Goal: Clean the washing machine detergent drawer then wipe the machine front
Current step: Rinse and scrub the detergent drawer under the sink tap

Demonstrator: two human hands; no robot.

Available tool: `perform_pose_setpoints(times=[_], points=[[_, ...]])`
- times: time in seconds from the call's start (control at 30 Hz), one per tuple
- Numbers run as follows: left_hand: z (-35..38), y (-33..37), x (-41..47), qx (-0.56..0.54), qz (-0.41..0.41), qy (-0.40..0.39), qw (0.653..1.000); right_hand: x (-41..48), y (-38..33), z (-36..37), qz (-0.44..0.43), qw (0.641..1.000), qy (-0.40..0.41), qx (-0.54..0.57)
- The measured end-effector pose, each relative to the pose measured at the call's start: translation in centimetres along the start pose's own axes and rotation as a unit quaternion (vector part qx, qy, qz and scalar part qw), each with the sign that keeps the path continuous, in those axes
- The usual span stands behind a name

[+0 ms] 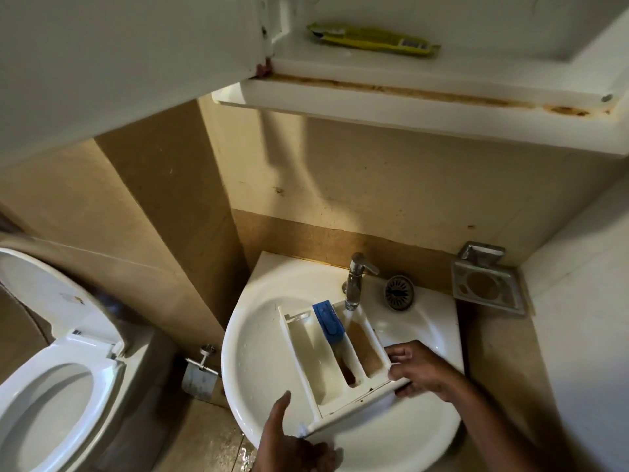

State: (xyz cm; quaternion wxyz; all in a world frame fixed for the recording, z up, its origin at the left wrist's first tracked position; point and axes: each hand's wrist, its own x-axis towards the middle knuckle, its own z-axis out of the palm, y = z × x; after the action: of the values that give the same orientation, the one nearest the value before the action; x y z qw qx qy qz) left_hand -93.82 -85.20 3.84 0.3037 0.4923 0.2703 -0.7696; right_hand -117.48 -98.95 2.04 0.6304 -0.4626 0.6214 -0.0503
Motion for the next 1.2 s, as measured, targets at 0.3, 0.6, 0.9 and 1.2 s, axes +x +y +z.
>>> perform_pose_setpoints(times=[0.3,0.6,0.9,1.2], points=[[1.9,-0.1,-0.8,0.42,0.194,0.223,0.858,2.4,-3.0,-2.2,-0.007,0.996,-0.059,-0.066],[1.4,0.6,0.3,0.285,0.216,0.036,0.933,3.5,-5.9,-2.0,0.065,0.97,-0.122,-0.2],[3.3,-1.1,0.7,0.16,0.117,-0.107,0.974,1.4,-7.3,-4.0,0.031,0.976,0.035,-0.212],[4.0,-1.3,1.4,0.214,0.258,0.029,0.942,2.0,-3.4,-1.3,-0.028,0.989,0.107,-0.096]])
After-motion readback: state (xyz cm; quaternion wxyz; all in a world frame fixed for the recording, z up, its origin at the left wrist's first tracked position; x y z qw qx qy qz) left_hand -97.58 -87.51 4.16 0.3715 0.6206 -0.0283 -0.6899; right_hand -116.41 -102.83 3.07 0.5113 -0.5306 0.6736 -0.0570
